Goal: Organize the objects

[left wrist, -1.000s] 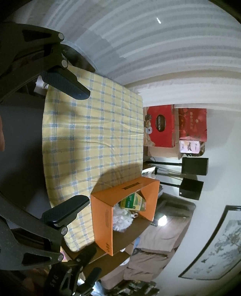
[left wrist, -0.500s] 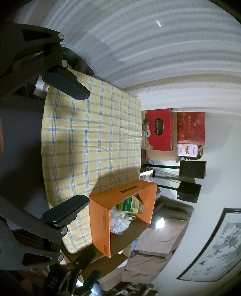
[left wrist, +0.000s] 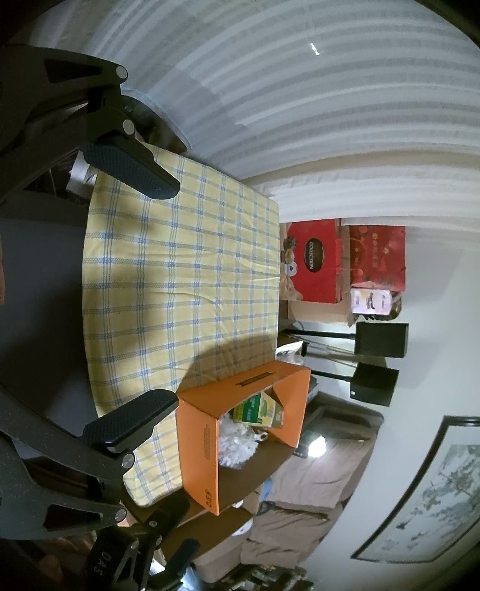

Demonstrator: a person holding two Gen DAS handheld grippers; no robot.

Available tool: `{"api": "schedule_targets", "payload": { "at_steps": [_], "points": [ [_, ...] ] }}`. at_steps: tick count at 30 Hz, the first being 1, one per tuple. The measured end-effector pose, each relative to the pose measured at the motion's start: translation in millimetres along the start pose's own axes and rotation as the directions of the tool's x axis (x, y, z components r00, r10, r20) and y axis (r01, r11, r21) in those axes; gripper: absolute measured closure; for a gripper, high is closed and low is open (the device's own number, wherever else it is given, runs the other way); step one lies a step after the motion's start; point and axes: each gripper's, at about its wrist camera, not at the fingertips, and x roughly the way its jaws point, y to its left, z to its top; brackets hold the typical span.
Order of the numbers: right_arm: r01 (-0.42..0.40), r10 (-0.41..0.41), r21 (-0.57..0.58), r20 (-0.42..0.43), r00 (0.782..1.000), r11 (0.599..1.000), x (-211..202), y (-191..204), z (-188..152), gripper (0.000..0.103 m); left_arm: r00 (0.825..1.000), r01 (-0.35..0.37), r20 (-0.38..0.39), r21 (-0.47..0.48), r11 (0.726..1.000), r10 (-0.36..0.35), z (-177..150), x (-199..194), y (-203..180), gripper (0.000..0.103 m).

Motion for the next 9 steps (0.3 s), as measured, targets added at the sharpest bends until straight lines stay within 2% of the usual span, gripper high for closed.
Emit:
{"api": "schedule_targets", "payload": {
  "at_steps": [9],
  "points": [
    [-0.002,0.002,0.000,-0.002,1.000,1.000,0.3,2.8,-0.8,0.000,1.000,-0.013,0.000,-0.002,1.000,0.013,-0.2,-0.2,0.2,0.000]
  ]
}}
